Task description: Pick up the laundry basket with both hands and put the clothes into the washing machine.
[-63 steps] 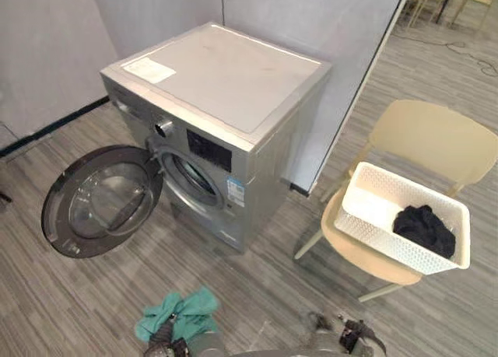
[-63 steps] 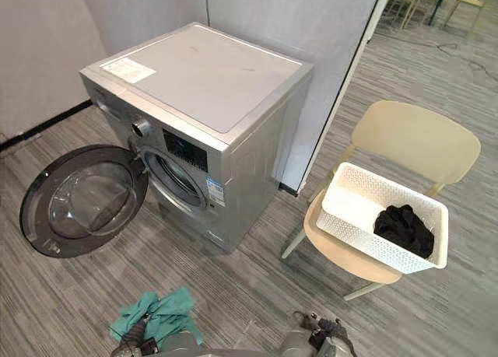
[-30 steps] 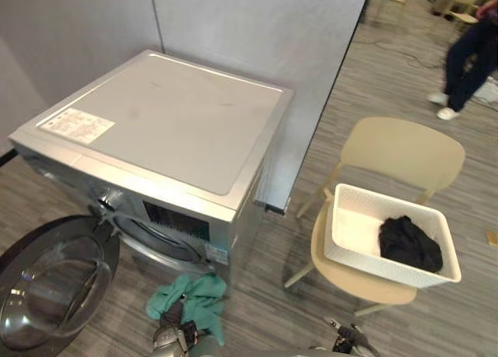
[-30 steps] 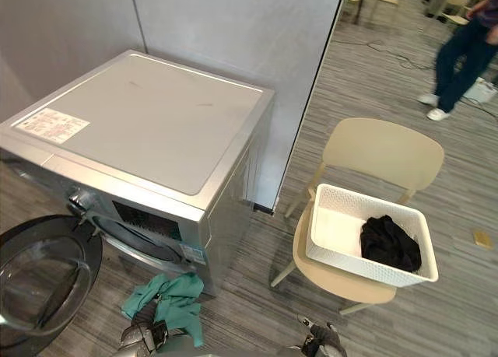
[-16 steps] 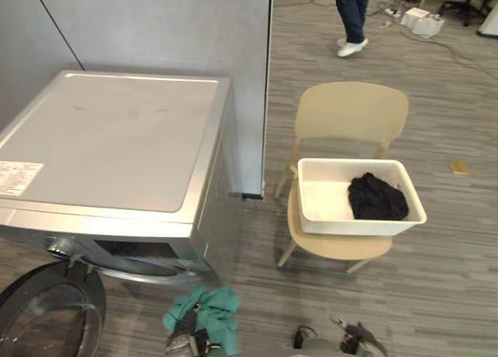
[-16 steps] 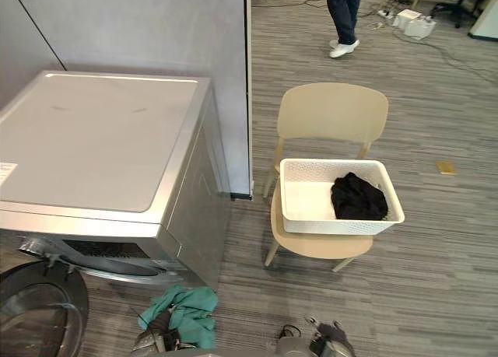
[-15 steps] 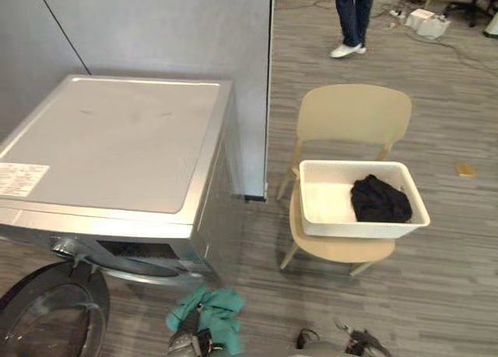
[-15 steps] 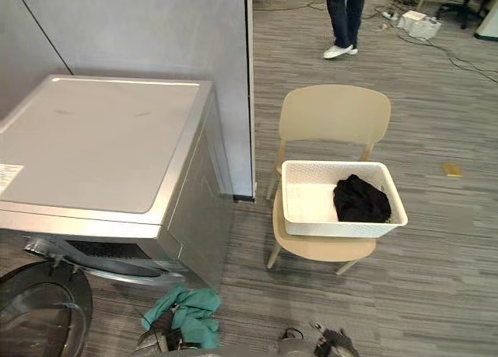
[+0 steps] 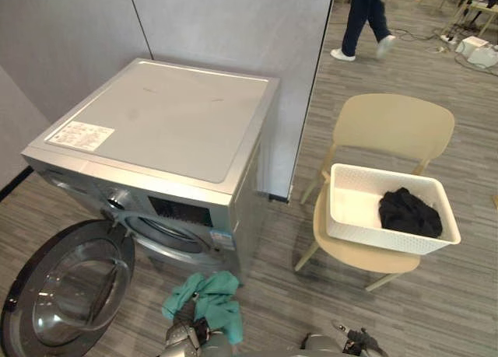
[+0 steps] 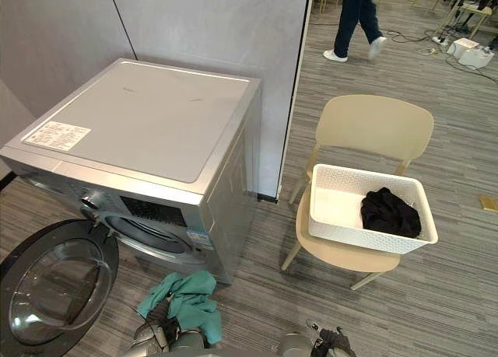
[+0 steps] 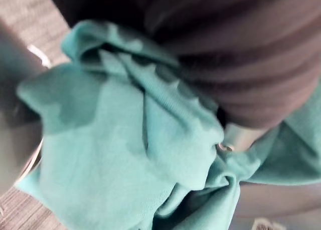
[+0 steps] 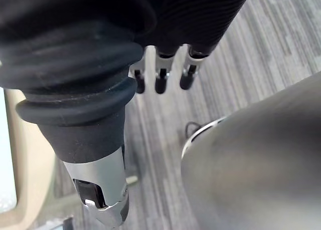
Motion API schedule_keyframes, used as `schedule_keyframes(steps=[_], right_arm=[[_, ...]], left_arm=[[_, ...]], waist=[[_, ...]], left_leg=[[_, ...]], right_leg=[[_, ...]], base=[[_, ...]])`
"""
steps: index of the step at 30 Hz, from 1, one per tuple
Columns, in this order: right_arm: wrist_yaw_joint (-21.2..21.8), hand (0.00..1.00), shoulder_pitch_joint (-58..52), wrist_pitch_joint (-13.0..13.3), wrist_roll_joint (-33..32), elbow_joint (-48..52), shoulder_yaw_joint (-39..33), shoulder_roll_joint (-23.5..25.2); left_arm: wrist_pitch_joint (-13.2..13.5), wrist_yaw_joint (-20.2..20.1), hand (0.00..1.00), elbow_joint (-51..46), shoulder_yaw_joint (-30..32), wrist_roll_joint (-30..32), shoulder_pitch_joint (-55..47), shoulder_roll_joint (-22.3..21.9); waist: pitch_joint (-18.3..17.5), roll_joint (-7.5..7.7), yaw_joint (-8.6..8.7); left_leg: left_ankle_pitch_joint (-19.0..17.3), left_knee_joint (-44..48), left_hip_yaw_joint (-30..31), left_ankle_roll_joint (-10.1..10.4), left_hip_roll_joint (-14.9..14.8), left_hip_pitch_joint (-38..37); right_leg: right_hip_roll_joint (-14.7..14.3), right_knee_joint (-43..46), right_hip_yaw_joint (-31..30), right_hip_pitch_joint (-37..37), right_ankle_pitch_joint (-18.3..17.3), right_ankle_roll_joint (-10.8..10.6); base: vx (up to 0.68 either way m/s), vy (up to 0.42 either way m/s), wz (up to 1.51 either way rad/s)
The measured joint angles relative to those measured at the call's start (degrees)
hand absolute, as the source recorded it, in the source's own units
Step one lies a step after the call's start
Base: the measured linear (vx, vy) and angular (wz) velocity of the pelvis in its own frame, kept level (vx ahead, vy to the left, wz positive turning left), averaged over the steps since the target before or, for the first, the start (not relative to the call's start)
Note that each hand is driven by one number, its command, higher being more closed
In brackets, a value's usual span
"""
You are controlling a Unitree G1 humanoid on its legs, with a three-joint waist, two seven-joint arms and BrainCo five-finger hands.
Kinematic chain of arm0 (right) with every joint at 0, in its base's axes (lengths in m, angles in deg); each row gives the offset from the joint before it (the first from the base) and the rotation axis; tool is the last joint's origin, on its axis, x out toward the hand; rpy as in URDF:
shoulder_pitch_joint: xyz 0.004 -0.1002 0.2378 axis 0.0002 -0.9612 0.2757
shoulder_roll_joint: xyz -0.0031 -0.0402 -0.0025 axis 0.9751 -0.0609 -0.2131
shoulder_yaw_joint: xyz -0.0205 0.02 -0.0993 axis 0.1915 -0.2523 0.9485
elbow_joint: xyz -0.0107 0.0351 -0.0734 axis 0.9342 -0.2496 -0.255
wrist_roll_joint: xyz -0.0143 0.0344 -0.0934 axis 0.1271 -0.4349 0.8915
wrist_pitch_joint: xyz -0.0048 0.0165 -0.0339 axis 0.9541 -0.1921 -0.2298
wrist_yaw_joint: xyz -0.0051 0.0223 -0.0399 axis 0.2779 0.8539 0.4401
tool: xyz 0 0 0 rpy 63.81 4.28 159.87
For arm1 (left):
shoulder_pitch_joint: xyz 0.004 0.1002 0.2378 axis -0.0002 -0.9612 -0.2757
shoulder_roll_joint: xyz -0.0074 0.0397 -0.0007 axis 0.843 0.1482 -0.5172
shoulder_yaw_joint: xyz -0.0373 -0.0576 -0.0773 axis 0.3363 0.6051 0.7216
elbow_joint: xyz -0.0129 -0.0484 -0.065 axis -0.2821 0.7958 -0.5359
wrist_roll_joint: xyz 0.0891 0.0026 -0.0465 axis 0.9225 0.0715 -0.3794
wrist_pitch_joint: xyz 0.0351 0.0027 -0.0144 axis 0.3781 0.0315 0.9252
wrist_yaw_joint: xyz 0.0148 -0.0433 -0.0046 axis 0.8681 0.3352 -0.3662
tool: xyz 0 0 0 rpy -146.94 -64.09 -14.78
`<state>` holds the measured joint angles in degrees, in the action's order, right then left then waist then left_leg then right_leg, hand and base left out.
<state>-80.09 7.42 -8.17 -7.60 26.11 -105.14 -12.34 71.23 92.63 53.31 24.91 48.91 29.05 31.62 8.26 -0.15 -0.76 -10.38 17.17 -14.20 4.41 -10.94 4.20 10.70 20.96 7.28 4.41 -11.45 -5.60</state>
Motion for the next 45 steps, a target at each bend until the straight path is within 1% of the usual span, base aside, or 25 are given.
schedule_keyframes(steps=[1,2,3,4,5,6,9,12,13,16,19,20,22,24,25,26,27,28,29,30,32,35,38,39,45], right_arm=[[0.00,0.00,-0.04,-0.02,0.01,0.06,-0.53,-0.10],[-0.02,0.00,-0.03,-0.09,0.00,-0.05,-1.21,-0.23],[-0.01,0.00,-0.01,-0.09,-0.01,-0.09,-1.85,-0.25],[-0.04,0.00,-0.01,-0.12,-0.02,-0.40,-2.95,-0.45],[-0.08,0.00,-0.01,-0.16,-0.02,-1.04,-3.49,-0.89],[-0.10,0.00,0.03,-0.16,0.00,-2.37,-3.71,-1.75],[-0.16,0.00,0.88,-0.28,0.03,-6.07,-4.93,-3.54],[-0.16,0.00,2.25,-0.30,0.02,-7.34,-5.54,-4.22],[-0.15,0.00,3.34,-0.29,0.03,-7.90,-5.43,-4.22],[-0.10,0.00,3.76,-0.32,0.16,-8.17,-4.18,-4.07],[-0.05,0.00,4.54,-0.46,0.73,-8.18,-1.79,-3.05],[-0.09,0.00,4.77,-0.54,1.17,-8.17,-1.70,-2.72],[-0.08,0.00,5.09,-0.55,1.23,-8.16,-1.11,-2.67],[-0.06,0.00,5.38,-0.53,1.74,-8.13,1.32,-2.66],[-0.07,0.00,5.81,-0.53,1.74,-8.12,2.55,-2.70],[-0.05,0.00,6.02,-0.48,1.67,-7.85,4.57,-2.77],[-0.04,0.00,6.04,-0.41,1.67,-7.74,4.98,-2.77],[0.00,0.00,5.92,-0.14,1.50,-7.71,5.04,-2.76],[0.02,0.00,5.50,0.04,1.07,-7.73,4.58,-3.20],[0.00,0.00,5.45,0.15,0.76,-7.82,3.41,-3.96],[0.12,0.00,5.41,0.13,-0.33,-8.20,1.82,-4.16],[1.05,0.00,5.01,0.07,-1.38,-9.51,0.05,-4.29],[1.14,0.00,5.03,0.09,-3.03,-9.47,-0.68,-4.47],[2.18,0.00,2.71,-0.05,-3.26,-10.39,-0.53,-4.62],[2.18,0.00,2.69,-0.05,-3.28,-10.40,-0.68,-4.62]], left_arm=[[0.00,0.00,1.00,0.06,-0.25,0.00,-0.19,0.13],[0.00,-0.04,1.00,0.18,-0.74,0.01,-0.29,0.44],[-0.01,-0.02,1.00,0.33,-0.95,0.01,-0.31,0.60],[-0.01,-0.01,1.00,0.48,-2.35,0.01,-0.37,1.15],[-0.01,-0.02,1.00,0.62,-3.00,0.01,-0.37,1.66],[0.02,-0.03,1.00,1.01,-3.62,-0.02,-0.35,1.94],[0.03,-0.08,1.00,1.37,-4.67,-0.05,-0.39,2.40],[0.02,-0.14,1.00,1.46,-5.23,-0.05,-0.62,2.39],[0.02,-0.14,1.00,1.49,-5.45,-0.05,-0.63,2.64],[0.05,-0.21,1.00,1.51,-7.50,0.00,-0.43,3.96],[0.11,-0.19,1.00,1.57,-9.12,0.00,-0.22,5.59],[0.11,-0.18,1.00,1.64,-9.32,-0.04,-0.11,5.91],[0.12,-0.17,1.00,2.07,-9.44,-0.05,-0.11,6.25],[0.14,-0.15,1.00,2.66,-9.37,-0.13,-0.18,6.47],[0.16,-0.15,1.00,2.65,-9.40,-0.16,-0.23,6.54],[0.10,-0.14,1.00,2.71,-9.45,-0.25,-0.54,6.19],[0.09,-0.13,1.00,2.73,-9.44,-0.26,-0.66,6.22],[0.11,-0.15,1.00,2.80,-9.46,-0.29,-0.90,6.85],[0.13,-0.19,1.00,3.04,-9.56,-0.29,-0.52,6.89],[0.09,-0.24,1.00,3.26,-9.78,0.03,0.30,6.44],[0.05,-0.43,1.00,3.74,-9.46,0.04,0.78,6.14],[0.03,-1.26,1.00,3.83,-8.94,-0.10,0.01,6.07],[0.09,-1.31,1.00,5.41,-8.92,-0.10,0.03,6.01],[-0.14,-1.37,1.00,8.14,-8.65,0.47,-0.94,5.90],[-0.14,-1.38,1.00,8.14,-8.54,0.46,-1.40,5.90]], waist=[[-0.08,-0.13,0.08],[-0.23,-0.27,0.03],[-0.26,-0.35,0.11],[-0.27,-0.40,0.14],[-0.31,-0.45,0.12],[-0.34,-0.48,0.21],[-0.50,-0.75,0.45],[-0.66,-1.21,0.63],[-0.68,-1.41,1.20],[-0.67,-0.93,1.56],[-1.18,-0.13,1.59],[-1.26,0.06,1.58],[-1.27,0.03,1.61],[-1.33,-0.05,1.52],[-1.33,0.10,1.43],[-1.25,0.21,1.39],[-1.16,0.02,1.36],[-1.05,-0.11,1.51],[-1.38,0.59,1.57],[-1.15,-0.07,1.65],[-0.99,-0.39,1.58],[-1.07,-0.52,1.49],[-1.10,-0.63,1.48],[-2.93,-1.11,1.44],[-2.94,-1.10,1.40]], left_leg=[[0.92,-1.13,-0.22,-0.59,0.58,-0.09],[2.44,-2.54,-0.18,-0.45,1.22,-0.09],[3.20,-3.28,-0.10,-0.07,1.47,-0.14],[4.75,-4.60,0.17,1.14,2.03,-0.42],[5.57,-5.22,0.86,1.77,2.51,-1.05],[5.88,-5.09,1.79,2.17,3.13,-1.08],[5.78,-4.76,2.97,2.26,3.11,-1.07],[4.18,-3.81,3.76,2.25,2.52,-0.95],[2.51,-2.16,3.10,1.83,2.40,-0.83],[0.21,0.26,1.92,0.93,2.96,-0.07],[-2.24,3.21,-0.63,-0.49,4.09,2.47],[-3.13,4.19,-1.61,-0.99,4.17,3.36],[-4.30,5.31,-2.77,-1.17,3.94,4.08],[-4.36,4.51,-4.31,-1.52,3.71,3.82],[-3.96,3.46,-5.13,-1.85,3.51,3.67],[-3.19,1.61,-6.14,-1.93,3.18,2.13],[-2.88,0.83,-6.30,-1.70,3.37,1.27],[-1.91,-0.44,-6.02,-1.78,3.58,0.21],[-1.63,-0.81,-4.94,-1.79,4.02,-0.03],[-1.24,-1.22,-3.11,-1.48,4.13,-0.19],[-0.67,-2.05,-1.47,-1.37,4.03,-0.94],[1.46,-7.27,-0.38,-0.19,4.06,-5.21],[3.00,-10.37,-0.01,0.25,4.04,-6.93],[4.69,-14.27,1.51,0.40,5.08,-8.72],[4.69,-14.27,1.52,0.40,5.08,-8.75]], right_leg=[[0.59,-0.06,-0.03,0.34,0.05,-0.09],[1.43,0.07,-0.08,0.96,0.16,-0.31],[1.44,0.04,-0.05,1.14,0.24,-0.45],[1.43,0.04,-0.03,1.39,0.44,-0.85],[1.47,-0.12,-0.10,1.38,0.54,-1.00],[1.39,-0.19,-0.25,1.32,0.58,-1.04],[0.86,-1.39,-1.11,0.88,1.12,-1.21],[-0.32,-4.85,-3.13,0.60,3.54,-1.67],[-0.59,-7.97,-4.60,-0.39,5.56,-2.38],[0.03,-11.48,-6.36,-0.96,7.57,-3.45],[1.35,-14.66,-9.32,0.67,9.73,-4.07],[1.78,-15.49,-10.33,1.38,10.60,-3.65],[1.80,-16.26,-10.50,1.85,12.44,-2.22],[1.18,-18.18,-7.75,1.86,16.94,-0.29],[0.98,-18.60,-6.36,1.93,17.57,-0.08],[-0.67,-16.04,-5.23,2.49,15.62,-0.71],[-1.96,-15.32,-6.11,2.47,14.50,-0.94],[-4.37,-15.06,-7.80,2.31,11.91,0.12],[-4.58,-15.22,-7.45,1.45,10.62,2.32],[-4.92,-15.33,-7.36,0.71,10.40,2.62],[-5.28,-15.91,-7.11,-0.47,10.40,2.63],[-5.95,-17.45,-6.40,-3.60,10.41,2.66],[-6.40,-17.79,-6.30,-4.11,10.41,2.66],[-6.24,-19.95,-6.48,-5.20,11.06,2.28],[-6.24,-19.92,-6.47,-5.22,11.06,2.28]], base=[[-0.04,0.019,0.13],[-0.02,0.026,0.13],[-0.01,0.018,0.11],[0.03,-0.004,0.09],[0.08,0.012,0.09],[0.08,0.019,0.06],[0.04,-0.002,-0.07],[0.00,0.046,-0.48],[-0.02,0.121,-0.49],[-0.06,0.158,-0.38],[-0.05,0.184,-0.43],[-0.02,0.166,-0.38],[0.01,0.152,-0.38],[0.02,0.151,-0.42],[-0.01,0.096,-0.38],[0.04,0.104,-0.35],[0.09,0.068,-0.22],[0.15,0.044,0.05],[0.13,-0.011,0.29],[0.10,-0.035,0.32],[0.08,-0.075,0.23],[0.05,-0.095,0.16],[-0.01,-0.059,0.02],[-0.02,-0.021,-0.03],[0.00,0.000,0.00]])
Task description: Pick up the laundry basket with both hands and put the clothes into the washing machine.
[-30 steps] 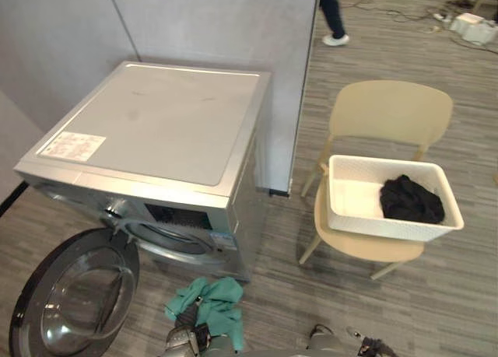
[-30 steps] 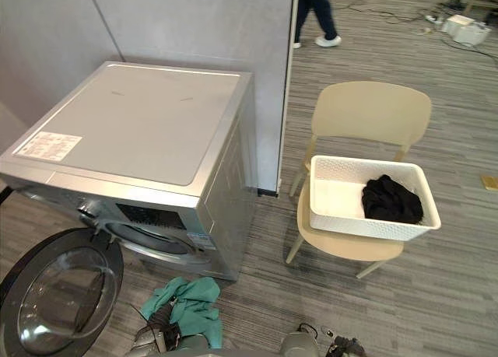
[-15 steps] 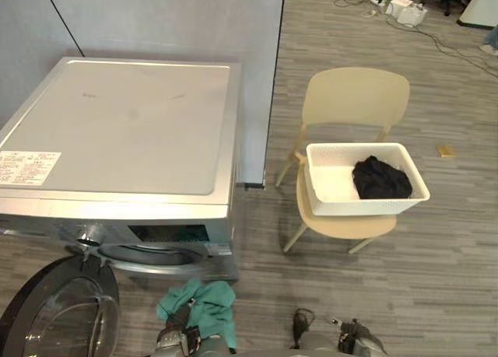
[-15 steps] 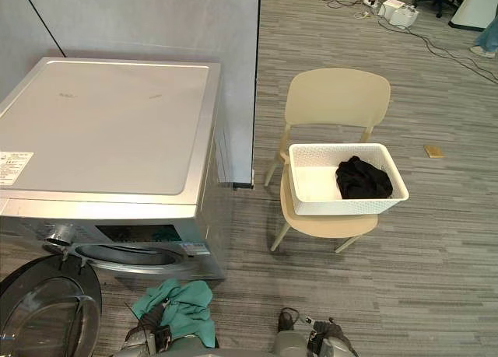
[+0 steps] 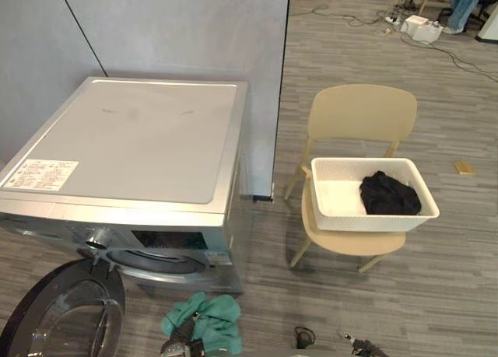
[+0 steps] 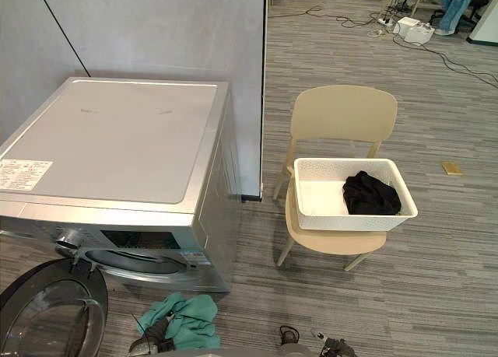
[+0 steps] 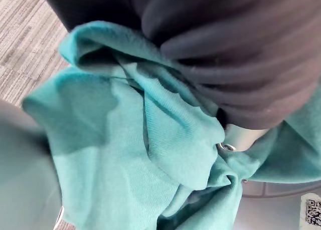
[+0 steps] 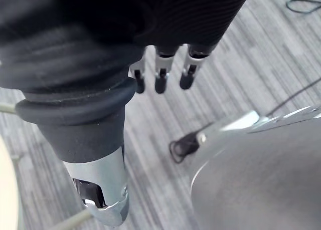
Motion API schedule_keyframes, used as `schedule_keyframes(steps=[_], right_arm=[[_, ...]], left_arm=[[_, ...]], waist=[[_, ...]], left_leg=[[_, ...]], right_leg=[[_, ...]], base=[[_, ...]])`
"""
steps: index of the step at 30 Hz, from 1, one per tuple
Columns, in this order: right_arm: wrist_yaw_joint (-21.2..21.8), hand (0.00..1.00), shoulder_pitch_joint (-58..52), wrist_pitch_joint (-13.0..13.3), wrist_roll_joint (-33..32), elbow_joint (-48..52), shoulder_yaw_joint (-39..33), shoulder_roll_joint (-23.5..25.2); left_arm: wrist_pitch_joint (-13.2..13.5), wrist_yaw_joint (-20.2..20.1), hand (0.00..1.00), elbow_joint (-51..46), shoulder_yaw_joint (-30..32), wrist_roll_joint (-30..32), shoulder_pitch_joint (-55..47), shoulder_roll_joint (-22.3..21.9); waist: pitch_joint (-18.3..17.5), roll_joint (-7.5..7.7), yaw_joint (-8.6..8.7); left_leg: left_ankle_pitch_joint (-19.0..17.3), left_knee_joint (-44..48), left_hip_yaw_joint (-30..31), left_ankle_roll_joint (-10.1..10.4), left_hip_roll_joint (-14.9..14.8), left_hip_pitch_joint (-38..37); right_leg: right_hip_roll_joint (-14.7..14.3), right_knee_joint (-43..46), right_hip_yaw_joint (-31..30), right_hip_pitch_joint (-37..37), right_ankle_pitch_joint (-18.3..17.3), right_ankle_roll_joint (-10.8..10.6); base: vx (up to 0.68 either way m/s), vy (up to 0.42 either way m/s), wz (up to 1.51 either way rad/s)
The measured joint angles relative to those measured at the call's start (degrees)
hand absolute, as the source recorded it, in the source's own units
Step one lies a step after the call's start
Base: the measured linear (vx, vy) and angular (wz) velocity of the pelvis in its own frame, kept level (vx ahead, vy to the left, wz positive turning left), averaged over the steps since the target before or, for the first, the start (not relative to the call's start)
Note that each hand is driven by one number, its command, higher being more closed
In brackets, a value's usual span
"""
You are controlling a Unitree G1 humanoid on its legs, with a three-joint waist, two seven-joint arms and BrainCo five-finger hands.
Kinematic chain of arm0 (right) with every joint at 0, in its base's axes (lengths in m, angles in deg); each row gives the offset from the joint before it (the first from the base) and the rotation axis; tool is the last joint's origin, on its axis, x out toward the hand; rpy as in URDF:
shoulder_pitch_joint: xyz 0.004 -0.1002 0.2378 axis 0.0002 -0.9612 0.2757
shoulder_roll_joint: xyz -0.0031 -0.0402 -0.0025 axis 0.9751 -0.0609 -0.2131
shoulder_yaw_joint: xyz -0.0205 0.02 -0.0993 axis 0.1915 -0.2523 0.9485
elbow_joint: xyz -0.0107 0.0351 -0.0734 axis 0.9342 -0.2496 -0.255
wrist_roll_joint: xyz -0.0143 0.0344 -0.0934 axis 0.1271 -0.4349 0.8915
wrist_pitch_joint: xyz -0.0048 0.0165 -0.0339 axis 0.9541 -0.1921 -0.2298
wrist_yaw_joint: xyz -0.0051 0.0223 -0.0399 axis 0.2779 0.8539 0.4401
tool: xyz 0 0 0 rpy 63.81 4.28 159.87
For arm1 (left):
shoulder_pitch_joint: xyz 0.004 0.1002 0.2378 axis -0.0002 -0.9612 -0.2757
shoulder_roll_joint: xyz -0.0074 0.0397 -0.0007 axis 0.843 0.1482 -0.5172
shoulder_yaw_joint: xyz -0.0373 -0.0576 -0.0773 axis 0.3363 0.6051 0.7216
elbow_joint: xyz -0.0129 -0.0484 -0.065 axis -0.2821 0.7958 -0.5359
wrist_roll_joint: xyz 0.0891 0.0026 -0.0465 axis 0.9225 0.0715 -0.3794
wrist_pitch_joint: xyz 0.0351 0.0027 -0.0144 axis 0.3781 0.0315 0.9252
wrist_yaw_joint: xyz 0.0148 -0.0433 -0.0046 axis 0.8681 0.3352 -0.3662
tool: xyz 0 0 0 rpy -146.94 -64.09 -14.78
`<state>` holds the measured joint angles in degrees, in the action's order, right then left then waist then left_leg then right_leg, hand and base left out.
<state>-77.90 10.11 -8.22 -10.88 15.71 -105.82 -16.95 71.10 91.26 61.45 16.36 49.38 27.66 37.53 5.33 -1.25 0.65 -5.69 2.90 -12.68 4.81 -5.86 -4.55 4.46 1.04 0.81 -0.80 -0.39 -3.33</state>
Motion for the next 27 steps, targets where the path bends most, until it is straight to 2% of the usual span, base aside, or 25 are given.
schedule_keyframes(steps=[5,7,8,10,12,13,14,16,17,19,20,21,22,23,24,25,26,27], right_arm=[[0.05,0.00,-0.87,-0.03,-0.78,-0.48,-2.84,0.04],[0.12,0.00,-1.81,-0.05,-1.68,-0.85,-3.90,0.11],[0.12,0.00,-2.27,-0.12,-1.91,-1.14,-3.99,0.16],[0.16,0.00,-2.47,-0.12,-2.03,-0.99,-3.60,0.70],[0.15,0.00,-3.05,-0.07,-3.50,0.86,-3.56,1.10],[0.12,0.00,-3.24,-0.03,-3.66,1.50,-3.53,1.19],[0.08,0.00,-3.47,-0.08,-3.75,2.42,-3.28,1.26],[0.04,0.00,-3.83,0.01,-3.76,4.01,-2.12,0.77],[0.03,0.00,-4.03,0.02,-3.76,4.09,-2.05,0.74],[-0.06,0.00,-5.67,-0.08,-3.55,4.54,-2.76,0.69],[-0.06,0.00,-5.90,-0.09,-3.52,4.49,-3.40,0.71],[-0.09,0.00,-6.84,-0.25,-3.42,3.84,-5.45,0.58],[-0.21,0.00,-7.00,-0.77,-3.27,1.75,-7.50,1.43],[-0.15,0.00,-6.88,-1.59,-3.32,0.93,-7.94,2.34],[-0.16,0.00,-6.90,-1.91,-3.32,0.90,-7.93,2.89],[-0.40,0.00,-6.69,-1.97,-3.54,0.94,-8.01,3.95],[-0.98,0.00,-6.44,-1.72,-3.57,0.96,-8.76,3.81],[-1.20,0.00,-5.56,-1.62,-3.57,1.13,-8.63,2.89]], left_arm=[[-0.04,-0.02,1.00,2.19,4.43,-0.32,-0.19,-0.19],[-0.07,-0.03,1.00,2.25,6.11,-0.72,-0.68,-0.40],[-0.07,-0.05,1.00,2.18,8.05,-0.89,-0.62,-0.78],[-0.01,-0.04,1.00,1.56,11.20,-1.55,-0.52,-1.43],[0.00,-0.02,1.00,-0.53,13.67,-3.12,-0.44,-2.33],[0.04,0.02,1.00,-1.03,14.28,-3.28,-0.48,-2.63],[0.06,0.00,1.00,-1.91,15.58,-3.78,-0.57,-3.21],[0.16,0.13,1.00,-3.42,16.93,-4.97,-1.26,-3.69],[0.17,0.12,1.00,-3.48,17.24,-5.22,-1.30,-3.69],[0.24,0.25,1.00,-3.43,17.23,-5.29,-1.41,-3.60],[0.24,0.25,1.00,-3.36,16.96,-5.27,-1.38,-3.62],[0.22,0.21,1.00,-2.95,15.62,-5.20,-1.38,-3.52],[0.15,0.11,1.00,-2.73,14.94,-5.14,-1.40,-2.10],[0.17,0.34,1.00,-2.56,13.60,-4.97,-1.63,-0.66],[0.19,0.36,1.00,-2.41,12.54,-4.83,-1.66,0.08],[0.15,0.27,1.00,-1.78,10.47,-4.56,-1.53,1.22],[0.08,0.11,1.00,-1.15,9.87,-4.54,-1.19,1.46],[0.04,0.14,1.00,0.08,8.47,-4.35,-1.27,1.46]], waist=[[-0.01,0.04,-0.13],[-0.03,0.06,-0.54],[0.11,0.11,-1.37],[1.13,0.64,-1.55],[3.38,1.48,-1.71],[3.53,1.43,-1.89],[3.62,0.96,-2.06],[3.56,0.87,-2.02],[3.50,0.96,-2.10],[3.50,0.93,-1.46],[3.45,0.80,-1.39],[3.09,-0.03,-1.32],[2.58,1.49,-1.56],[1.53,2.58,-1.16],[1.07,2.93,-0.95],[0.12,3.89,-0.93],[0.05,3.25,-1.43],[-0.60,1.62,-1.51]], left_leg=[[0.00,0.10,0.69,-0.01,0.02,-0.99],[0.01,0.27,1.29,-0.01,0.02,-1.51],[-0.01,1.19,1.57,-0.01,0.00,-1.30],[-0.75,5.82,3.28,-0.28,0.03,0.64],[-3.50,18.56,7.70,-0.15,-0.24,6.71],[-4.10,21.82,8.63,-0.12,-0.57,8.50],[-5.38,26.80,9.22,-0.87,-1.35,11.27],[-6.53,33.82,11.08,-2.43,-5.84,15.14],[-6.52,33.68,11.63,-2.43,-7.19,15.39],[-6.51,28.94,14.34,-2.44,-11.32,14.51],[-6.52,27.76,14.85,-2.45,-11.47,14.18],[-10.23,25.48,16.15,3.29,-10.78,13.48],[-11.03,26.53,14.52,4.97,-7.40,14.01],[-11.59,27.02,13.93,4.28,-5.41,15.15],[-12.05,27.82,14.01,3.38,-4.10,16.17],[-12.76,29.36,13.66,1.75,-1.25,17.98],[-13.45,30.41,12.91,0.51,-0.38,18.71],[-13.57,29.99,11.92,-1.04,0.00,18.79]], right_leg=[[0.01,0.06,0.60,-1.43,-0.04,0.02],[0.07,0.12,0.79,-2.28,-0.11,0.06],[0.20,0.74,0.94,-2.36,-0.45,0.19],[0.90,4.35,1.65,-1.50,-2.25,0.02],[2.55,11.11,2.44,0.95,-6.55,-0.51],[2.91,12.40,2.32,1.44,-7.29,-0.61],[3.07,13.60,2.27,2.24,-8.16,-1.41],[3.50,16.41,0.93,4.52,-8.68,-2.23],[3.78,16.79,0.33,5.05,-8.84,-2.49],[5.60,17.73,-1.06,6.02,-10.37,-5.10],[6.39,17.99,-1.08,6.25,-10.46,-5.77],[8.31,17.60,-1.20,6.14,-10.37,-8.38],[11.56,14.57,-2.80,5.30,-9.71,-10.07],[13.02,14.09,-3.31,4.63,-9.10,-10.94],[13.69,14.27,-3.26,4.53,-8.00,-10.41],[15.17,12.32,-2.15,3.84,-2.89,-7.39],[15.97,10.86,-2.82,4.16,0.79,-6.97],[15.87,9.59,-2.97,4.91,6.47,-2.21]], base=[[-0.01,-0.001,0.06],[-0.04,-0.002,0.15],[-0.08,-0.011,0.14],[-0.11,-0.015,0.29],[-0.20,0.022,0.43],[-0.23,0.066,0.18],[-0.21,0.106,-0.07],[-0.18,0.182,-0.29],[-0.09,0.262,-0.32],[-0.05,0.380,-0.19],[-0.04,0.633,0.01],[-0.01,0.573,0.03],[0.04,0.646,0.08],[0.07,0.370,0.10],[0.12,0.400,0.21],[0.12,0.376,0.06],[0.10,0.473,-0.08],[0.05,0.417,-0.29]])
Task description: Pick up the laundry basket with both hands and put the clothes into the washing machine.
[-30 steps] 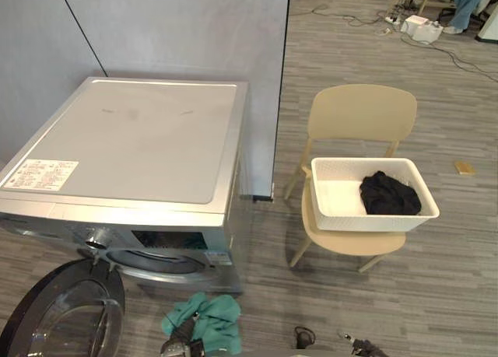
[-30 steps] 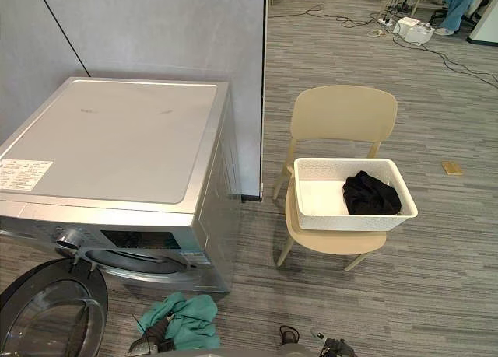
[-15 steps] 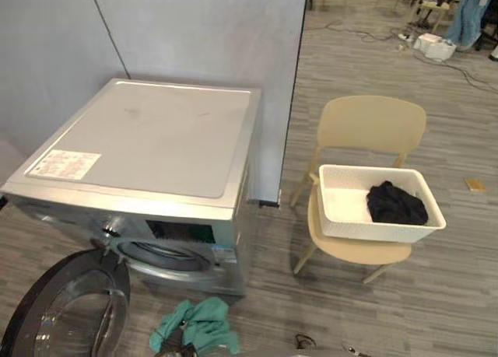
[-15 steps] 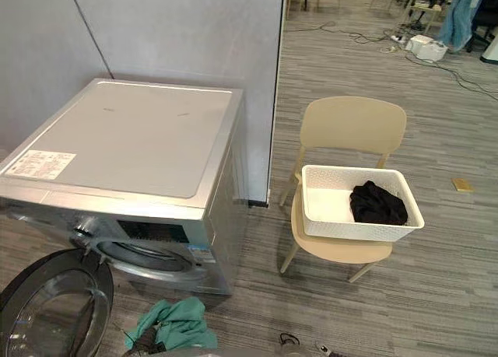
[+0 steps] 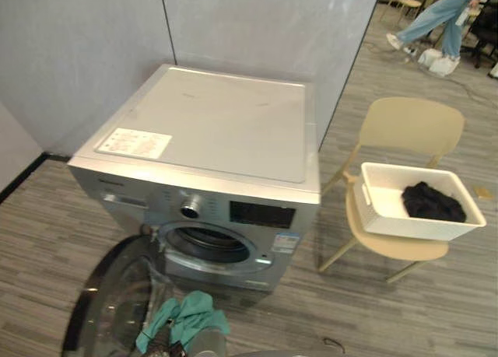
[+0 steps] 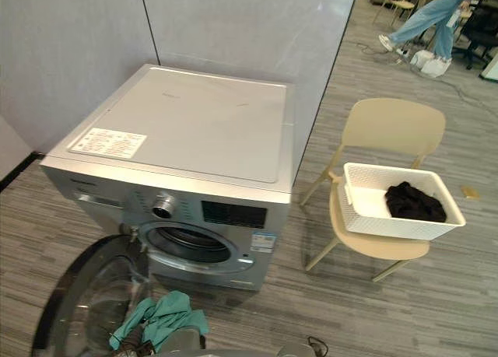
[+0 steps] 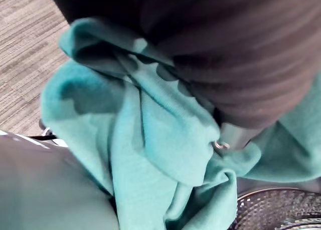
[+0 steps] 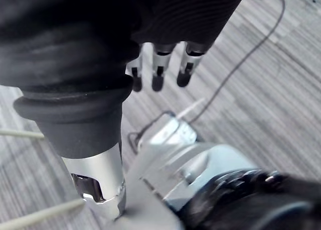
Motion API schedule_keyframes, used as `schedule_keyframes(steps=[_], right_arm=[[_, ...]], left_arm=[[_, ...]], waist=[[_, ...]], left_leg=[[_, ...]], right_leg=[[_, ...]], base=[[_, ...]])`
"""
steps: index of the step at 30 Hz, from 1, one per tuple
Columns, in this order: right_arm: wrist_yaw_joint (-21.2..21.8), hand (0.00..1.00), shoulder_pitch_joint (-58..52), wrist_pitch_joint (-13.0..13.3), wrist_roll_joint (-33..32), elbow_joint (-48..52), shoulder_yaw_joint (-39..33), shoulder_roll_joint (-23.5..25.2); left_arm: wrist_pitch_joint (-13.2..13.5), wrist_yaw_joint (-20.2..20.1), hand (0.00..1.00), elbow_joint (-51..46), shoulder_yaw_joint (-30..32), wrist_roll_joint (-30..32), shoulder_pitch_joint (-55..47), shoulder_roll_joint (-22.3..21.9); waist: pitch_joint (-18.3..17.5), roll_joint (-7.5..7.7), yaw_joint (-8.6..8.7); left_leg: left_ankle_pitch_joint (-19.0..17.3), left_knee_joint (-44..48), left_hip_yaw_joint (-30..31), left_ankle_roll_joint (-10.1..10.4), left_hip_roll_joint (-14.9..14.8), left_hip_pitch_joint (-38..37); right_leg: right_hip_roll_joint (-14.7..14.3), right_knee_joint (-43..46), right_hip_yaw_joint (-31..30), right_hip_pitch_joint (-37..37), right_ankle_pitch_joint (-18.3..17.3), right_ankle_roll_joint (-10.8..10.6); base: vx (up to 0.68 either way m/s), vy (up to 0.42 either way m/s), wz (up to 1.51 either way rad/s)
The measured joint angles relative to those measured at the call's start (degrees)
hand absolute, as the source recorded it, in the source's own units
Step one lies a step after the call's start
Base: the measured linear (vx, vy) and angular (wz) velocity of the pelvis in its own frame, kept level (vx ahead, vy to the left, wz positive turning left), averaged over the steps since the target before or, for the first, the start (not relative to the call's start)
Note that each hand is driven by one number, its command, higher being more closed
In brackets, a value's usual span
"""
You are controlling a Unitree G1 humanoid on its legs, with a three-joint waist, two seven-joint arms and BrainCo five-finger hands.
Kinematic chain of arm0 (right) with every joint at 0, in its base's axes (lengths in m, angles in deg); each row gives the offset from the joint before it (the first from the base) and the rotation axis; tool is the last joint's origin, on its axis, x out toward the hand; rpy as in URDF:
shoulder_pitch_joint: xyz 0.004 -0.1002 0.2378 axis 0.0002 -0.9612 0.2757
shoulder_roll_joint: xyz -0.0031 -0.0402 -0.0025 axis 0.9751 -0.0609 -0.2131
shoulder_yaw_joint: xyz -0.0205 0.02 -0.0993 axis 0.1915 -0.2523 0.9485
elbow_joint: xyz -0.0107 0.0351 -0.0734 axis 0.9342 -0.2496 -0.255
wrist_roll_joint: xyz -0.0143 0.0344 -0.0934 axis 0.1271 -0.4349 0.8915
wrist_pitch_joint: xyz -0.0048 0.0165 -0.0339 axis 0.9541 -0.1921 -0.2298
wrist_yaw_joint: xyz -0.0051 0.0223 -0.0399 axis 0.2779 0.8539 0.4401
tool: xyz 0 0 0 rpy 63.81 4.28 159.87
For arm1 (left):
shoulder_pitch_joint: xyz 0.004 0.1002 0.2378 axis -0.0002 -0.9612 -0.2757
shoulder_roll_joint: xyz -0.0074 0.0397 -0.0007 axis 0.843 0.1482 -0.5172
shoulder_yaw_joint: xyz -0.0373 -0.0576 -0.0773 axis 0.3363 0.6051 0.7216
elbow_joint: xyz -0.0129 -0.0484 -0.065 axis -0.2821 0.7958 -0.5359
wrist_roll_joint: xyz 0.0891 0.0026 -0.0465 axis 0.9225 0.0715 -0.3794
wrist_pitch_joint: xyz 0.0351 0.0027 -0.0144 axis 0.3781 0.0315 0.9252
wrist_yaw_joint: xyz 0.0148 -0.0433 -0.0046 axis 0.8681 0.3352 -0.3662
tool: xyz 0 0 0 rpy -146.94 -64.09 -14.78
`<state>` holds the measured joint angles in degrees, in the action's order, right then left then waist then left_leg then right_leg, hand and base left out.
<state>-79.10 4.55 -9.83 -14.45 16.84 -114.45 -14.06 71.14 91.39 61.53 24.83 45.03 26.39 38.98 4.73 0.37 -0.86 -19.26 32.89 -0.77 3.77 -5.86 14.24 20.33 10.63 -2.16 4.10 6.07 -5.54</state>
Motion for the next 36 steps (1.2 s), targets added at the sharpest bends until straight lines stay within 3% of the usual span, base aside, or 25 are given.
schedule_keyframes(steps=[2,3,4,6,7,8,9,10,12,17,20,21,22,24,27,30,31,32,34,36], right_arm=[[-0.07,0.00,0.53,0.46,0.03,0.26,3.00,-1.67],[-0.05,0.00,1.10,0.47,0.06,0.18,5.24,-2.20],[-0.03,0.00,1.44,0.48,0.08,0.05,6.21,-2.32],[0.26,0.00,3.38,1.21,0.05,-0.03,9.62,-2.56],[0.25,0.00,3.87,1.36,0.03,-0.07,10.39,-2.37],[0.35,0.00,4.81,1.62,-0.01,-0.05,11.24,-1.75],[0.84,0.00,5.40,1.70,-0.02,-0.08,11.33,-1.36],[1.20,0.00,5.80,1.78,-0.02,-0.09,11.25,-1.41],[1.24,0.00,5.67,1.90,0.00,-0.12,10.66,-1.54],[1.34,0.00,5.38,1.78,0.83,-0.56,8.54,-1.28],[1.35,0.00,5.42,1.81,1.87,-0.28,8.59,-1.15],[1.36,0.00,5.47,1.83,1.96,0.40,8.75,-1.03],[1.36,0.00,5.33,1.82,2.14,1.61,9.39,-1.11],[1.35,0.00,5.52,1.96,2.21,3.63,10.67,-1.71],[1.18,0.00,5.71,1.88,2.20,4.37,14.38,-2.86],[1.00,0.00,7.49,2.00,2.01,7.04,16.91,-2.24],[0.60,0.00,8.51,2.05,1.71,7.70,17.92,-1.86],[-0.16,0.00,10.29,2.42,1.63,9.03,18.50,-1.40],[-0.15,0.00,11.52,2.66,1.60,11.10,19.39,-0.46],[-0.17,0.00,12.56,3.00,1.38,13.36,21.47,-0.35]], left_arm=[[-0.01,-0.04,1.00,-0.09,-1.96,0.78,-1.29,-0.25],[-0.06,-0.09,1.00,-0.10,-2.90,1.47,-1.91,0.05],[-0.09,-0.07,1.00,-0.10,-2.90,1.46,-2.11,0.11],[-0.09,-0.06,1.00,-0.11,-3.33,1.46,-2.70,-0.01],[-0.10,-0.07,1.00,-0.11,-3.97,1.47,-2.76,0.04],[-0.22,-0.11,1.00,-0.05,-4.45,1.48,-2.57,0.35],[-0.24,-0.14,1.00,-0.06,-4.43,1.47,-2.31,0.57],[-0.22,-0.15,1.00,-0.03,-4.39,1.49,-2.04,0.69],[-0.18,-0.20,1.00,0.43,-4.40,1.50,-1.26,-0.03],[0.00,-0.24,1.00,0.41,-4.10,1.46,-0.33,-1.46],[0.16,-0.75,1.00,-0.23,-3.49,1.53,0.14,-2.03],[0.21,-1.37,1.00,-1.12,-2.54,1.80,0.48,-2.42],[0.16,-1.36,1.00,-2.68,-1.97,1.95,0.79,-2.60],[0.22,-1.40,1.00,-5.18,-1.45,1.51,1.42,-2.95],[0.27,-1.30,1.00,-7.46,-1.86,1.03,1.77,-3.43],[0.26,-1.26,1.00,-10.94,-2.93,0.13,2.60,-3.04],[0.50,-1.12,1.00,-12.77,-4.25,-0.11,2.69,-2.75],[0.91,-1.23,1.00,-13.36,-5.05,-0.89,3.66,-1.97],[0.95,-1.86,1.00,-14.22,-6.74,-0.64,6.25,-1.46],[1.17,-1.83,1.00,-15.11,-9.21,-0.68,7.67,-1.18]], waist=[[-1.30,-1.85,-0.12],[-1.27,-1.90,0.19],[-1.31,-1.94,0.15],[-1.49,-2.02,-0.06],[-1.48,-1.98,-0.11],[-1.38,-1.89,0.04],[-1.22,-1.16,-0.17],[-0.84,-0.82,-0.18],[-0.12,-1.80,0.05],[0.30,-1.15,-0.27],[1.33,-0.69,-0.36],[3.10,-0.19,-0.41],[4.48,-0.55,-0.41],[6.78,-1.22,-1.06],[7.46,-1.45,-1.85],[9.78,-0.30,-1.54],[10.31,0.15,-1.69],[12.43,1.25,-2.75],[15.52,1.48,-3.10],[15.95,1.29,-3.12]], left_leg=[[1.78,-3.65,-3.06,-2.75,-0.03,-1.80],[3.25,-7.31,-4.77,-3.69,0.64,-4.60],[3.93,-9.21,-5.33,-4.09,0.86,-5.84],[6.98,-15.49,-7.28,-4.69,1.13,-9.34],[7.57,-16.47,-7.47,-4.75,1.23,-9.64],[8.56,-17.70,-7.59,-4.77,1.52,-10.16],[8.96,-18.70,-7.45,-4.84,2.66,-11.03],[8.97,-19.02,-7.27,-4.84,3.60,-12.13],[9.50,-19.48,-6.51,-4.81,4.25,-13.30],[13.44,-25.30,-3.77,-3.58,4.98,-15.86],[14.12,-25.87,-3.48,-3.14,4.79,-15.87],[13.81,-22.77,-3.29,-2.81,4.39,-14.38],[11.42,-15.44,-3.04,-2.13,3.60,-9.77],[10.24,-2.32,-1.83,-1.72,2.75,-2.18],[9.40,6.88,-0.58,-2.04,2.64,5.08],[7.34,6.34,-0.69,-3.01,0.35,8.02],[7.21,4.07,-0.52,-2.05,-0.79,8.24],[2.89,2.52,-2.40,0.58,-0.45,8.45],[2.54,3.36,-3.91,-0.19,0.18,9.24],[2.54,4.69,-4.92,-1.49,1.07,12.57]], right_leg=[[-0.33,1.43,2.19,1.80,3.46,5.27],[-1.41,6.81,4.49,2.28,-1.15,2.30],[-2.63,9.04,5.87,1.98,-3.80,1.27],[-10.40,12.86,9.90,0.73,-13.27,0.76],[-12.58,12.54,10.34,0.36,-14.74,0.39],[-16.39,8.80,10.80,-1.36,-16.42,1.00],[-17.96,2.38,11.90,-4.51,-16.17,2.55],[-17.85,-0.60,11.60,-7.29,-16.36,3.10],[-17.62,-1.73,10.75,-9.03,-16.39,3.19],[-17.38,-1.76,10.81,-9.80,-16.26,3.49],[-17.53,-1.40,11.27,-9.67,-17.11,4.85],[-17.48,-0.09,11.42,-9.08,-17.61,4.99],[-17.52,2.92,11.65,-6.67,-19.88,5.62],[-17.45,8.52,11.51,-3.22,-21.92,6.09],[-16.38,15.71,10.20,2.89,-23.85,6.25],[-14.95,20.28,7.79,8.26,-24.78,4.87],[-14.00,23.55,5.78,11.82,-25.81,3.34],[-13.79,27.42,2.55,15.99,-27.04,1.34],[-13.06,26.98,1.07,16.92,-26.14,0.20],[-12.19,27.12,-0.14,20.17,-25.20,-0.86]], base=[[0.07,0.378,-0.46],[0.09,0.312,-0.47],[0.08,0.251,-0.40],[0.14,0.189,-0.46],[0.16,0.097,-0.40],[0.11,0.007,-0.25],[0.10,-0.018,-0.20],[0.07,-0.048,-0.04],[0.04,-0.044,0.17],[-0.01,-0.039,0.18],[-0.12,-0.053,0.14],[-0.19,-0.066,0.18],[-0.22,-0.055,0.20],[-0.23,0.003,0.05],[-0.13,0.107,-0.28],[-0.04,0.215,-0.28],[-0.07,0.294,-0.66],[-0.07,0.273,-0.69],[-0.04,0.205,-0.42],[0.00,0.261,-0.15]])
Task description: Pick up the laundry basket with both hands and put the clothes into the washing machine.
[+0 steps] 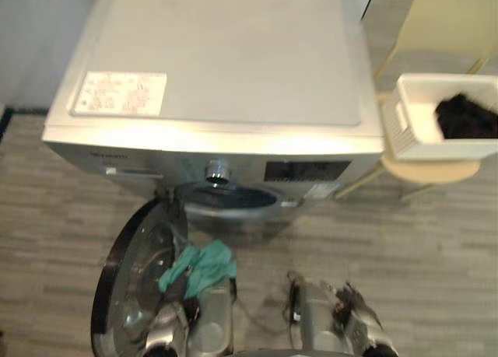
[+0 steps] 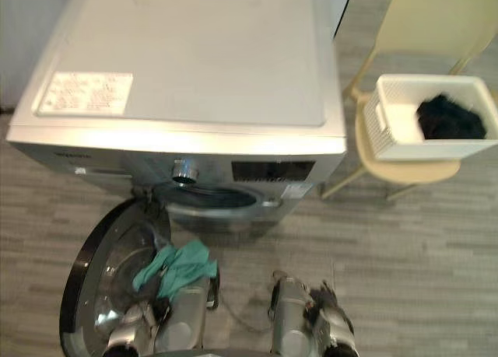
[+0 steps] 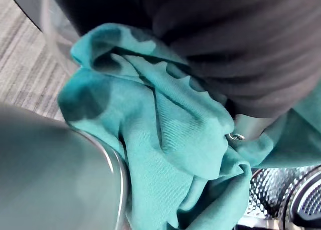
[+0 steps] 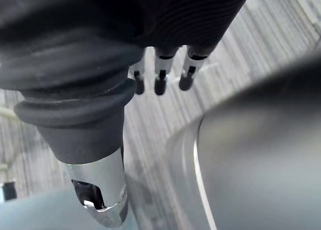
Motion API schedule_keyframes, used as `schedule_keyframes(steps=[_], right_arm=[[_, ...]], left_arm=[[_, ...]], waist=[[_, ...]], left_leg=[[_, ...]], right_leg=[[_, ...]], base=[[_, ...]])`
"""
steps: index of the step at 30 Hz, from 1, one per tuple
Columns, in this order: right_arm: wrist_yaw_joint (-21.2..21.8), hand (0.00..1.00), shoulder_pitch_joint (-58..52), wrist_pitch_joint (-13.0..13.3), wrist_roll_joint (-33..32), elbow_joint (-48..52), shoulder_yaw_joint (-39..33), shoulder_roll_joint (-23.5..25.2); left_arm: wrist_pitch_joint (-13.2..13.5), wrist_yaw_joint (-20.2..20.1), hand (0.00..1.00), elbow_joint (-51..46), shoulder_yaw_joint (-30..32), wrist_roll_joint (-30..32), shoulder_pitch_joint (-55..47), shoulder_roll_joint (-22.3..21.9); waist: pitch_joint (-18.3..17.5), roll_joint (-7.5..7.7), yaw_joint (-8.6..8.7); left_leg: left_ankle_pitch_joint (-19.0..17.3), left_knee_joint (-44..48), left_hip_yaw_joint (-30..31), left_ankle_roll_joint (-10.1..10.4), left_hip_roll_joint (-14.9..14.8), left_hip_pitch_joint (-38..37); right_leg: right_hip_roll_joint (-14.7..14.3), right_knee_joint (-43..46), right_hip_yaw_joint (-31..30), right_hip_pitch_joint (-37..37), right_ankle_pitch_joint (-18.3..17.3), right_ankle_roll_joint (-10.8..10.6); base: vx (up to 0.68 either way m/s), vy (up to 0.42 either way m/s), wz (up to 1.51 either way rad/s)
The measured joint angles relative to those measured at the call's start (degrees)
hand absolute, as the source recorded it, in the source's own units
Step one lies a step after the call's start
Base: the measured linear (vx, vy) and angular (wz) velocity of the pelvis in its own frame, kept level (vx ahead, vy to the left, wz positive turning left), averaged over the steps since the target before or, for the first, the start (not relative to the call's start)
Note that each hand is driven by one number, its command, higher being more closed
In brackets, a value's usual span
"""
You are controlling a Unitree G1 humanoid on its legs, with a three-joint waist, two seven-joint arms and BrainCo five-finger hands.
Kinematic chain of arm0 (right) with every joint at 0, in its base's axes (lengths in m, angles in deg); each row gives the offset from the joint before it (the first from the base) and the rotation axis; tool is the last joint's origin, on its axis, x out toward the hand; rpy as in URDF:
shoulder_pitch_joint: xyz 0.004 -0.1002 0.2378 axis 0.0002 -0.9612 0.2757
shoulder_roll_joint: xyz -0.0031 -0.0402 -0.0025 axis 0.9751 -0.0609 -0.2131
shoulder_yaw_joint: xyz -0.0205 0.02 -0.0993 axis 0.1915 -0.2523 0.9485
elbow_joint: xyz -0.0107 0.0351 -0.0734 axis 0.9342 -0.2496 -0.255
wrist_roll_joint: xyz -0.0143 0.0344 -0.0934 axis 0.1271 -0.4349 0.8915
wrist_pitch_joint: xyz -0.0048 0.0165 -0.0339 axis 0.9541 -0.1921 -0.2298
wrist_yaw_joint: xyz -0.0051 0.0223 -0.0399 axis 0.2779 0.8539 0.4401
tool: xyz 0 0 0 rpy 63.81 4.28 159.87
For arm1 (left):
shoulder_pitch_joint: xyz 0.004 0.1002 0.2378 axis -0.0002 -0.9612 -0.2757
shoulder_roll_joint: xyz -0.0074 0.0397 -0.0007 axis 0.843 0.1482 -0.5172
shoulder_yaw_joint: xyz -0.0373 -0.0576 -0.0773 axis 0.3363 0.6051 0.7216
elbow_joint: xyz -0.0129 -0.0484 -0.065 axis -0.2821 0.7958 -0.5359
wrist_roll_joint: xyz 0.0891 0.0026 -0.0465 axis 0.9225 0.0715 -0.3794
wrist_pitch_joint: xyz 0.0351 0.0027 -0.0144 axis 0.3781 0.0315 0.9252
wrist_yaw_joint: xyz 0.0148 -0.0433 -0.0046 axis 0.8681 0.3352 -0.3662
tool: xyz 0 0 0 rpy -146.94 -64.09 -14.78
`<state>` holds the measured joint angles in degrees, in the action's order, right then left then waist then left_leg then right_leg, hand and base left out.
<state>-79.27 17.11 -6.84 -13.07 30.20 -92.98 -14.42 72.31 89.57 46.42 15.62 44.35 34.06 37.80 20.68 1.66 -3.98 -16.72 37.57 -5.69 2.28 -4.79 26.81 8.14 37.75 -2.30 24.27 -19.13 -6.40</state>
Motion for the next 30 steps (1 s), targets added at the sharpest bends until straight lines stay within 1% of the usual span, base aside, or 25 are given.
schedule_keyframes(steps=[1,2,5,6,7,8,9,10,11,14,16,17,18,19,20,21,22,23,24,25,27,28,29,30], right_arm=[[-0.19,0.00,1.24,0.43,-0.90,0.27,1.10,0.05],[-0.40,0.00,2.30,0.83,-1.59,0.31,1.65,0.22],[-1.11,0.00,4.42,1.48,-2.16,1.24,3.32,0.28],[-1.16,0.00,5.08,1.88,-2.46,1.77,4.03,0.30],[-1.18,0.00,5.58,2.41,-2.67,2.46,4.27,0.31],[-1.20,0.00,5.85,2.68,-2.85,2.58,4.36,0.26],[-1.43,0.00,6.73,3.11,-3.71,2.70,4.61,0.12],[-1.89,0.00,7.14,3.23,-3.90,2.93,4.81,-0.05],[-2.25,0.00,7.24,3.27,-4.09,3.04,4.84,-0.11],[-2.75,0.00,7.70,3.31,-4.19,3.86,4.84,-0.25],[-2.87,0.00,7.76,3.39,-4.22,4.69,4.81,-0.26],[-3.19,0.00,7.75,3.55,-4.27,4.79,4.79,-0.29],[-3.42,0.00,7.76,3.57,-4.39,4.92,4.57,-0.41],[-3.47,0.00,7.74,3.56,-4.68,5.20,4.33,-0.47],[-3.50,0.00,7.75,3.63,-4.88,5.68,3.66,-0.45],[-3.51,0.00,7.75,3.76,-5.50,6.35,3.48,-0.44],[-3.50,0.00,7.71,3.90,-6.02,6.81,3.49,-0.36],[-3.51,0.00,7.61,4.58,-6.42,7.09,3.39,-0.38],[-3.51,0.00,7.52,5.22,-6.83,7.39,2.81,-0.56],[-3.51,0.00,7.47,5.45,-7.13,7.56,2.64,-0.59],[-3.45,0.00,7.19,5.92,-8.29,8.82,2.68,-0.18],[-3.36,0.00,6.94,5.98,-8.45,9.18,2.84,-0.08],[-3.26,0.00,6.39,6.06,-8.60,9.32,3.44,-0.06],[-3.19,0.00,5.23,6.37,-8.60,10.13,3.61,-0.10]], left_arm=[[-0.01,0.93,1.00,0.03,-0.67,-0.04,1.83,-0.27],[-0.03,1.74,1.00,0.43,-1.55,-0.04,3.38,-0.31],[-0.08,3.32,1.00,0.62,-4.18,-0.14,9.05,-1.29],[-0.01,3.46,1.00,0.60,-4.94,-0.26,11.78,-1.56],[0.05,3.63,1.00,0.61,-5.42,-0.36,14.60,-1.78],[0.08,3.86,1.00,0.61,-5.98,-0.43,16.09,-1.69],[0.16,4.42,1.00,0.61,-6.21,-0.66,18.86,-1.63],[0.19,4.56,1.00,0.69,-6.24,-1.49,21.38,-1.70],[0.23,4.57,1.00,0.78,-6.24,-1.96,22.65,-1.71],[0.28,4.76,1.00,1.23,-5.58,-5.79,28.57,-0.71],[0.24,5.30,1.00,2.15,-3.50,-7.77,31.82,0.33],[0.24,5.72,1.00,2.49,-1.89,-9.42,34.29,1.58],[0.24,5.83,1.00,3.21,-1.13,-10.36,36.01,2.45],[0.22,5.96,1.00,3.56,-0.38,-11.53,37.32,3.08],[0.16,6.23,1.00,3.68,0.85,-14.46,40.10,4.65],[0.09,6.83,1.00,3.69,1.00,-17.44,43.37,7.35],[0.06,6.93,1.00,3.69,1.06,-18.79,45.07,8.97],[-0.14,7.04,1.00,3.73,0.97,-20.43,48.88,12.32],[-0.14,7.08,1.00,3.71,0.58,-22.17,53.41,14.92],[-0.11,7.08,1.00,3.66,0.39,-22.95,55.72,16.22],[0.03,7.09,1.00,2.06,-1.22,-23.96,64.16,21.31],[0.19,7.16,1.00,1.02,-2.07,-24.58,65.61,22.34],[3.11,6.70,1.00,-0.18,-2.84,-25.64,66.76,23.36],[5.26,6.88,1.00,-2.14,-4.08,-27.45,66.25,23.23]], waist=[[0.25,0.07,0.00],[0.67,0.14,0.00],[2.42,0.57,0.03],[2.69,0.86,0.06],[2.94,1.12,0.04],[3.44,1.28,0.04],[4.40,1.43,0.19],[5.42,1.54,0.58],[5.73,1.61,0.61],[6.27,2.24,1.12],[6.75,2.49,1.69],[7.14,2.84,1.77],[7.18,2.88,1.87],[7.19,2.91,2.02],[7.20,2.92,2.15],[7.62,3.33,2.58],[7.80,3.54,2.88],[8.05,3.94,3.31],[8.13,4.02,3.31],[8.13,4.02,3.33],[8.19,3.92,3.71],[8.21,3.90,3.91],[8.21,3.90,4.16],[8.25,3.91,4.37]], left_leg=[[0.02,0.65,-0.73,-0.78,-0.02,2.00],[-0.05,0.95,-0.98,-0.90,-0.13,3.09],[-0.06,1.57,-2.10,-0.92,-0.90,5.64],[-0.06,2.40,-2.66,-0.93,-1.55,7.42],[-0.10,3.13,-3.34,-0.98,-2.44,9.33],[-0.11,3.49,-3.65,-0.99,-2.73,9.85],[-0.10,3.83,-4.02,-0.99,-3.30,10.84],[-0.10,4.25,-4.20,-0.99,-3.76,11.71],[-0.11,4.53,-4.49,-0.99,-4.21,12.39],[-0.12,5.71,-5.14,-1.01,-6.10,17.49],[-0.23,6.80,-5.03,-1.18,-7.18,20.22],[-0.44,7.13,-5.05,-1.51,-8.03,21.58],[-0.82,7.38,-4.91,-2.12,-8.42,22.69],[-0.82,7.59,-4.71,-2.12,-8.72,23.70],[-0.83,8.27,-4.46,-2.10,-9.48,25.62],[-0.82,8.79,-4.38,-2.11,-9.98,26.96],[-0.82,9.12,-4.38,-2.11,-10.28,27.60],[-0.78,9.58,-4.33,-2.18,-10.67,28.76],[-0.67,10.18,-4.31,-2.35,-11.13,30.25],[-0.62,10.55,-4.15,-2.42,-11.27,31.07],[-0.48,11.58,-3.34,-2.61,-11.37,33.50],[-0.47,11.71,-3.23,-2.61,-11.40,33.63],[-0.45,11.89,-3.06,-2.60,-11.43,33.62],[-0.45,12.13,-2.84,-2.60,-11.40,33.77]], right_leg=[[0.12,-0.12,-0.47,1.90,0.34,-0.43],[0.00,-0.58,-0.75,2.81,0.86,-0.78],[-0.39,-2.26,-1.26,4.94,2.28,-1.39],[-0.99,-2.59,-1.82,6.62,3.00,-1.20],[-1.71,-3.14,-2.54,8.29,3.78,-1.51],[-1.95,-3.28,-2.82,9.03,4.18,-1.22],[-2.28,-3.76,-2.92,9.98,5.10,-1.42],[-2.68,-4.11,-3.14,10.76,5.63,-1.33],[-3.05,-4.08,-3.26,11.47,5.97,-1.00],[-4.46,-4.56,-4.08,16.71,8.06,-1.08],[-5.44,-4.98,-4.21,18.97,8.88,-1.00],[-6.31,-5.19,-4.39,20.37,9.75,-0.91],[-6.80,-5.54,-4.35,21.21,9.88,-0.86],[-7.11,-5.74,-4.38,21.91,10.03,-0.98],[-7.90,-6.07,-4.32,23.47,10.92,-0.82],[-8.31,-6.25,-4.42,24.52,11.11,-0.90],[-8.55,-6.23,-4.46,25.12,11.38,-1.02],[-9.11,-6.11,-4.68,26.16,11.72,-1.04],[-9.38,-5.96,-4.72,27.50,12.07,-0.97],[-9.56,-5.81,-4.70,28.19,12.16,-0.99],[-10.04,-5.67,-4.41,30.07,12.59,-1.21],[-10.08,-5.93,-4.36,30.06,12.72,-1.22],[-10.06,-5.97,-4.29,29.92,12.72,-1.22],[-10.07,-5.93,-4.03,29.86,12.72,-1.22]], base=[[0.05,0.172,-0.12],[0.07,0.112,-0.16],[0.06,0.066,-0.22],[0.06,0.055,-0.42],[0.05,0.045,-0.44],[0.05,0.047,-0.43],[0.03,0.050,-0.34],[0.01,0.042,-0.32],[-0.02,0.029,-0.33],[-0.03,0.011,-0.35],[-0.05,-0.024,-0.33],[-0.07,-0.047,-0.39],[-0.06,-0.040,-0.30],[-0.08,-0.043,-0.24],[-0.08,-0.040,-0.25],[-0.08,-0.042,-0.27],[-0.08,-0.039,-0.24],[-0.08,-0.035,-0.22],[-0.08,-0.030,-0.20],[-0.06,-0.016,-0.14],[-0.02,0.013,-0.09],[0.00,0.000,0.00],[0.03,0.025,0.04],[0.05,0.028,0.08]])
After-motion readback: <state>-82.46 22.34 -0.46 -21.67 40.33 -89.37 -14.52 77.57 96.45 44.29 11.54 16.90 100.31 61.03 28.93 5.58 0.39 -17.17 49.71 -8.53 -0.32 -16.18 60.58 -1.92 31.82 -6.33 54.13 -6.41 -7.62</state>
